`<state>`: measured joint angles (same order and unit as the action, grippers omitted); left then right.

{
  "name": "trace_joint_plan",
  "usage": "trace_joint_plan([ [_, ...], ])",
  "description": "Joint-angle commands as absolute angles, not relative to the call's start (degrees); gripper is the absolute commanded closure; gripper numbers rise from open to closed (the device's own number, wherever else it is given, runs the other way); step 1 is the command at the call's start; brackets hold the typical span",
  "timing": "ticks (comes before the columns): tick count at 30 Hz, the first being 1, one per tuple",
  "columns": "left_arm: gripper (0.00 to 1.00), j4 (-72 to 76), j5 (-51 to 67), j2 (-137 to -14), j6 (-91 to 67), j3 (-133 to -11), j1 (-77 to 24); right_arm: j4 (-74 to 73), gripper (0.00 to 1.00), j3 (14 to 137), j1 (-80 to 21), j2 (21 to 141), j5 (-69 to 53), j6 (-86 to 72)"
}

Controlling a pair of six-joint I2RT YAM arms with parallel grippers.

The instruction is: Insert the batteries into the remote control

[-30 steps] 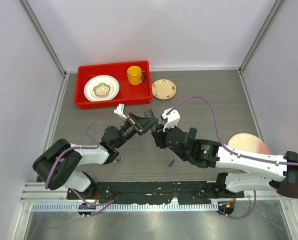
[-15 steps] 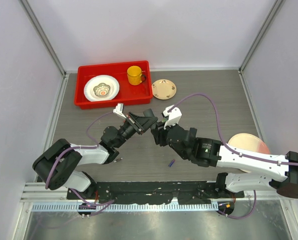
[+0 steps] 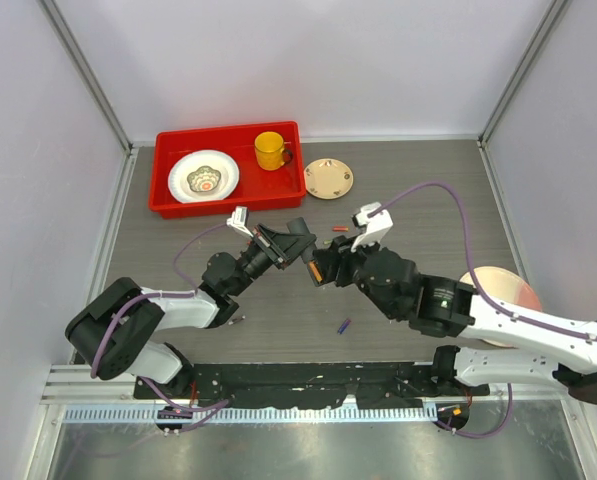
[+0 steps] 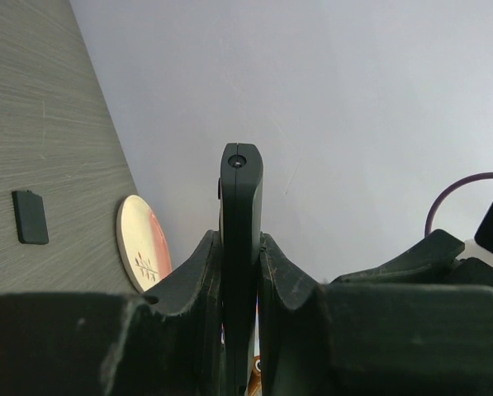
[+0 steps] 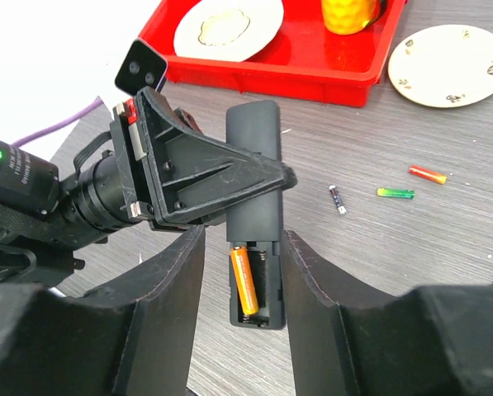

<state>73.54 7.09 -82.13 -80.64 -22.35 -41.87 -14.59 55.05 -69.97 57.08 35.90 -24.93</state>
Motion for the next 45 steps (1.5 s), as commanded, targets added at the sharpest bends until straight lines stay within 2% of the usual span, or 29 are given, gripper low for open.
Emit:
trace_joint_plan([
  [1, 1.00, 88.68, 6.94, -81.39, -80.51, -22.85, -41.75, -17.65, 0.52, 54.50, -68.91, 52.39, 38.24, -29.87],
  [7, 1.00, 88.68, 10.10, -80.25, -80.51, -24.34, -41.40, -19.25, 0.50, 52.12, -67.06, 50.54, 32.18, -34.09],
  [11, 1.00, 88.59, 11.95, -79.45, -80.68, -24.96, -41.31, -18.72, 0.47, 50.63, -61.11, 48.96, 23.49, -37.08],
  [12, 1.00, 88.68, 12.13, -79.19, -80.68, -25.05, -41.31, -18.37, 0.46, 50.19, -59.52, 48.35, 18.25, -37.52],
  [15, 1.00, 88.68, 13.53, -79.01, -80.68, -25.49, -41.22, -15.48, 0.44, 47.73, -53.64, 47.29, 7.87, -39.98],
  [18, 1.00, 88.68, 14.41, -79.28, -81.12, -25.93, -41.13, -12.40, 0.43, 45.62, -50.03, 46.06, 3.27, -42.00],
  [26, 1.00, 88.68, 15.03, -79.10, -81.39, -26.46, -41.22, -1.42, 0.38, 40.53, -44.92, 47.11, -12.54, -47.89],
  [37, 1.00, 88.68, 15.47, -78.49, -81.65, -26.98, -41.13, 6.67, 0.37, 37.62, -42.54, 49.39, -20.21, -50.80],
  [45, 1.00, 88.68, 15.38, -78.22, -81.83, -27.07, -41.22, 7.91, 0.41, 36.74, -42.19, 50.89, -21.62, -50.71],
])
